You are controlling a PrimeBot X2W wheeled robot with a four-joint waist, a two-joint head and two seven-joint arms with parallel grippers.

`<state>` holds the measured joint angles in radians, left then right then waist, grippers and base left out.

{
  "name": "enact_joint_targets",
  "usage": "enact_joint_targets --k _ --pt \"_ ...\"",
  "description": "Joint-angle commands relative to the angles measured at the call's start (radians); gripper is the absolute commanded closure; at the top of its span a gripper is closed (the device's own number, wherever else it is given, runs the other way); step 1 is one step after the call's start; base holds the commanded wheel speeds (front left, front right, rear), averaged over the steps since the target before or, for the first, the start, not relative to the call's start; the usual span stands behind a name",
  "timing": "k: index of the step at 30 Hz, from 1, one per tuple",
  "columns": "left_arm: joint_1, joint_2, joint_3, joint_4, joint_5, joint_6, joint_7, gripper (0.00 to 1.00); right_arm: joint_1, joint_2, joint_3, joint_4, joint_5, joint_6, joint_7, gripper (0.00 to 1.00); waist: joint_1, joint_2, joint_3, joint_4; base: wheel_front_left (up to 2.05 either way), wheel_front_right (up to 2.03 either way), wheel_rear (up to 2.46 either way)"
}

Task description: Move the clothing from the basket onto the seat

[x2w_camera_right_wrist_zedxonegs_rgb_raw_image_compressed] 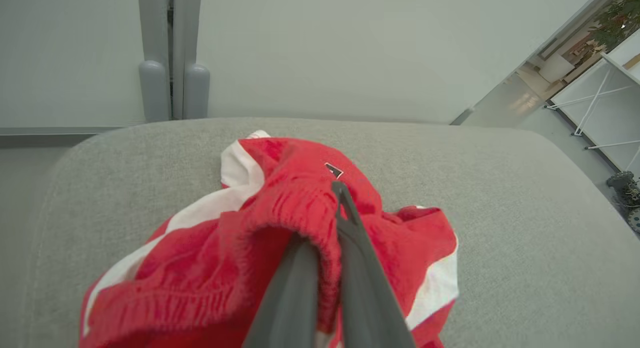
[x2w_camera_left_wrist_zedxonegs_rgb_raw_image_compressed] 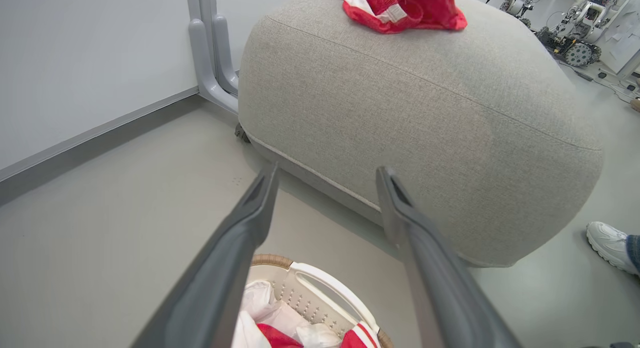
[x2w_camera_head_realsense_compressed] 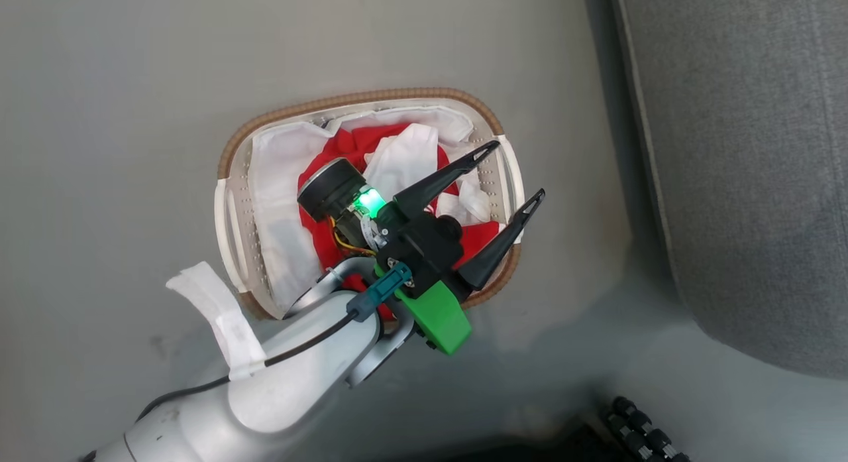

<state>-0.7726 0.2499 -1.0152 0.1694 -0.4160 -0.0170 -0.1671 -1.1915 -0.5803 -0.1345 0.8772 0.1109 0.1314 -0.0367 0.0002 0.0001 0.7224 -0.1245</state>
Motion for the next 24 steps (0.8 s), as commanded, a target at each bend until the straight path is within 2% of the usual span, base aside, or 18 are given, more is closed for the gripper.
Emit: enact_joint_targets --k 1,5,6,7,8,9,17,24 --pt "-0.018 0.013 0.002 -0.003 0.009 0.006 0.000 0.00 0.018 0.008 -0.001 0.026 -0.008 -0.001 -0.026 1.00 -0.0002 -0.0001 0.051 0.024 0.00 0.00 0.00" --pt "-0.016 0.026 0.004 -0.011 0.004 0.010 0.007 0.00 0.025 0.037 0.013 0.084 0.001 -0.001 -0.080 1.00 -0.0002 -0.0001 0.054 0.000 0.00 0.00 0.00" --pt "-0.016 0.029 0.004 -0.011 0.002 0.011 0.008 0.00 0.025 0.041 0.012 0.092 0.009 -0.001 -0.096 0.90 -0.0002 -0.0001 0.053 -0.005 0.00 0.00 0.00" --pt "-0.014 0.031 0.004 -0.010 0.000 0.012 0.008 0.00 0.024 0.049 0.005 0.102 0.024 -0.001 -0.115 0.62 -0.0002 -0.0001 0.049 -0.010 0.00 0.00 0.00" --pt "-0.013 0.033 0.004 -0.008 -0.002 0.012 0.008 0.00 0.026 0.055 0.003 0.108 0.032 -0.001 -0.129 0.11 -0.0002 -0.0001 0.045 -0.014 0.00 0.00 0.00" --pt "-0.011 0.034 0.005 -0.006 -0.003 0.013 0.007 0.00 0.033 0.059 0.010 0.116 0.042 -0.001 -0.140 0.00 -0.0002 -0.0001 0.038 -0.017 0.00 0.00 0.00" --pt "0.026 0.044 0.025 0.021 -0.033 0.027 -0.024 0.00 0.122 0.079 0.083 0.101 0.095 -0.001 -0.203 0.00 -0.0002 -0.0001 -0.029 -0.050 0.00 0.00 0.00" --pt "0.057 0.041 0.061 0.057 -0.067 0.043 -0.064 0.00 0.264 0.090 0.100 -0.001 0.126 -0.001 -0.226 0.00 -0.0002 -0.0001 -0.127 -0.049 0.00 0.00 0.00"
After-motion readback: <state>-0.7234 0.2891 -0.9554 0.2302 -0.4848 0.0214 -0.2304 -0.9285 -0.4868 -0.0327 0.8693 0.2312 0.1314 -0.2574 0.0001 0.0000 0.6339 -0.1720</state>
